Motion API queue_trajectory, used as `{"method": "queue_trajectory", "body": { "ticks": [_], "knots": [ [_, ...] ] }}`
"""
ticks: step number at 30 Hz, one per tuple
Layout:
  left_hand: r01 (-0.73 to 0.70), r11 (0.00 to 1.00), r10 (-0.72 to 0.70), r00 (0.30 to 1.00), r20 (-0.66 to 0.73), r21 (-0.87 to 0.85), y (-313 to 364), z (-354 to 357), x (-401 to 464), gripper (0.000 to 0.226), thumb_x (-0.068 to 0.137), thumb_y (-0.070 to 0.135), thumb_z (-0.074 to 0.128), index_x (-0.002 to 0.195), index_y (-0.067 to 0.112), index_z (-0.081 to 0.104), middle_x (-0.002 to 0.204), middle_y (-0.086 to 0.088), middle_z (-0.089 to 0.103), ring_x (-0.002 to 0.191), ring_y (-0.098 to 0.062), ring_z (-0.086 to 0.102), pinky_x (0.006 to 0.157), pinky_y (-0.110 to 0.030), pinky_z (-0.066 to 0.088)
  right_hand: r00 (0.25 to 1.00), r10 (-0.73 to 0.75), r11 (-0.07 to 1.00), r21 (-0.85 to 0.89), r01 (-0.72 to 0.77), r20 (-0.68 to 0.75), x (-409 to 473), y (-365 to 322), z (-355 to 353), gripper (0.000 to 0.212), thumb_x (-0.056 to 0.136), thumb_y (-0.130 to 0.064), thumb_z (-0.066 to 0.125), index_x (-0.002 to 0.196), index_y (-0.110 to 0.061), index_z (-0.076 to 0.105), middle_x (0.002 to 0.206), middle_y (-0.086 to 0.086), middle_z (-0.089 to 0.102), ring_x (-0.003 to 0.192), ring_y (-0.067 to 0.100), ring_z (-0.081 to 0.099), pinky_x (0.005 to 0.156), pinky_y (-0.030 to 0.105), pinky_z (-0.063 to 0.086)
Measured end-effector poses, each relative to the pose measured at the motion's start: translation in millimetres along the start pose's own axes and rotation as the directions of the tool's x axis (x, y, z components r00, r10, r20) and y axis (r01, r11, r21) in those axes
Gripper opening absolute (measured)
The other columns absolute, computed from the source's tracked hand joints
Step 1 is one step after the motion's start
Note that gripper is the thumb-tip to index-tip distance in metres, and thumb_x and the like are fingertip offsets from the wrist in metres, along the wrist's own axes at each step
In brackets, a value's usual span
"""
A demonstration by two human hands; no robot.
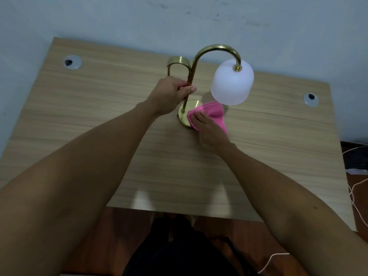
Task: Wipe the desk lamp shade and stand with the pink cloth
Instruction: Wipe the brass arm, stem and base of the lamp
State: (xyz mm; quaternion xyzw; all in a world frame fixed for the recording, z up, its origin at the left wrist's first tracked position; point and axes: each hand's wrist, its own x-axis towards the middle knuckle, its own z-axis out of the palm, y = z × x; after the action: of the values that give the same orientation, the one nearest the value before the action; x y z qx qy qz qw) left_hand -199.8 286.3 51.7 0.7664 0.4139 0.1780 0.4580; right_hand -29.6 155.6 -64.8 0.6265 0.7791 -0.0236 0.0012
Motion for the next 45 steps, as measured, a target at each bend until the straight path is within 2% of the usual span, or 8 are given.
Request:
{"method": "queue_trajectory", "body": {
  "ticks": [4,8,13,18,23,29,39,45],
  "knots": [
    [-0.013,1.000,0.013,1.000,-0.001,0.019,0.2,-0.8,-0.6,0.034,0.102,0.036,0.065,0.099,0.007,0.080,0.083,-0.023,0.076,0.067,-0.023,0.067,0.068,-0.040,0.057,0.996,0.050,0.996,-0.081,-0.044,0.080,19.5,0.3,-3.3,0.056,0.101,0.002,0.047,0.156,0.001,0.038,0.169,0.018,0.027,0.157,0.037,0.021,0.131,0.048,0.002],
    [-0.004,1.000,0.004,1.000,0.000,-0.027,-1.8,-0.2,0.2,0.033,0.101,0.036,0.066,0.100,0.007,0.081,0.086,-0.025,0.076,0.070,-0.027,0.067,0.068,-0.036,0.057,0.984,-0.099,0.973,-0.193,0.127,0.148,19.3,-11.6,1.1,0.044,0.086,-0.010,0.072,0.130,-0.008,0.072,0.150,0.011,0.058,0.141,0.034,0.050,0.130,0.048,0.017],
    [0.004,0.999,-0.004,1.000,0.001,-0.038,-3.1,-0.1,1.0,0.031,0.101,0.035,0.066,0.099,0.007,0.081,0.085,-0.027,0.075,0.069,-0.016,0.062,0.065,-0.035,0.054,0.997,-0.050,0.993,-0.107,0.057,0.064,3.3,-3.0,-3.8,0.056,0.104,0.004,0.045,0.159,-0.003,0.034,0.168,0.016,0.030,0.159,0.031,0.021,0.128,0.037,-0.005],
    [0.003,0.999,-0.004,1.000,-0.012,-0.047,-2.3,0.4,0.7,0.033,0.101,0.034,0.066,0.102,0.005,0.081,0.087,-0.026,0.075,0.073,-0.019,0.065,0.072,-0.044,0.059,0.999,-0.048,0.999,0.013,0.048,0.004,22.3,-20.6,-2.5,0.055,0.078,0.005,0.077,0.133,0.004,0.067,0.133,0.021,0.069,0.126,0.038,0.064,0.115,0.047,0.044],
    [0.013,0.998,-0.013,1.000,-0.006,-0.060,-0.7,-0.8,-0.9,0.034,0.102,0.034,0.065,0.101,0.004,0.080,0.088,-0.026,0.076,0.078,-0.036,0.071,0.076,-0.050,0.059,0.997,-0.049,0.999,-0.009,0.049,-0.060,-3.3,-5.0,-1.7,0.056,0.100,0.004,0.053,0.155,-0.005,0.045,0.161,0.017,0.042,0.154,0.036,0.034,0.121,0.045,0.000],
    [0.009,0.999,-0.010,1.000,-0.004,-0.052,-0.2,0.1,-0.3,0.032,0.102,0.034,0.065,0.100,0.006,0.080,0.086,-0.024,0.076,0.085,-0.041,0.072,0.078,-0.054,0.061,0.997,-0.015,0.998,0.065,0.020,-0.078,16.3,-15.8,-4.8,0.052,0.088,0.008,0.071,0.139,0.001,0.062,0.144,0.022,0.062,0.136,0.041,0.057,0.120,0.048,0.027],
    [0.000,1.000,0.000,1.000,-0.011,-0.008,1.4,-0.3,-1.2,0.037,0.102,0.035,0.064,0.099,0.002,0.079,0.085,-0.026,0.075,0.079,-0.041,0.070,0.074,-0.052,0.060,0.997,-0.063,0.998,-0.004,0.063,-0.033,16.0,-2.7,3.2,0.049,0.091,0.006,0.064,0.140,0.002,0.061,0.145,0.021,0.061,0.139,0.044,0.053,0.121,0.051,0.023],
    [-0.025,1.000,0.024,1.000,-0.015,-0.009,-0.1,-0.8,-0.3,0.034,0.103,0.034,0.064,0.098,0.004,0.079,0.084,-0.025,0.075,0.064,-0.020,0.061,0.063,-0.031,0.055,0.969,-0.218,0.963,-0.138,0.233,0.112,-16.7,13.4,-0.8,0.055,0.101,-0.009,0.055,0.155,-0.016,0.046,0.167,0.007,0.034,0.159,0.027,0.023,0.125,0.041,-0.011]
  ]
}}
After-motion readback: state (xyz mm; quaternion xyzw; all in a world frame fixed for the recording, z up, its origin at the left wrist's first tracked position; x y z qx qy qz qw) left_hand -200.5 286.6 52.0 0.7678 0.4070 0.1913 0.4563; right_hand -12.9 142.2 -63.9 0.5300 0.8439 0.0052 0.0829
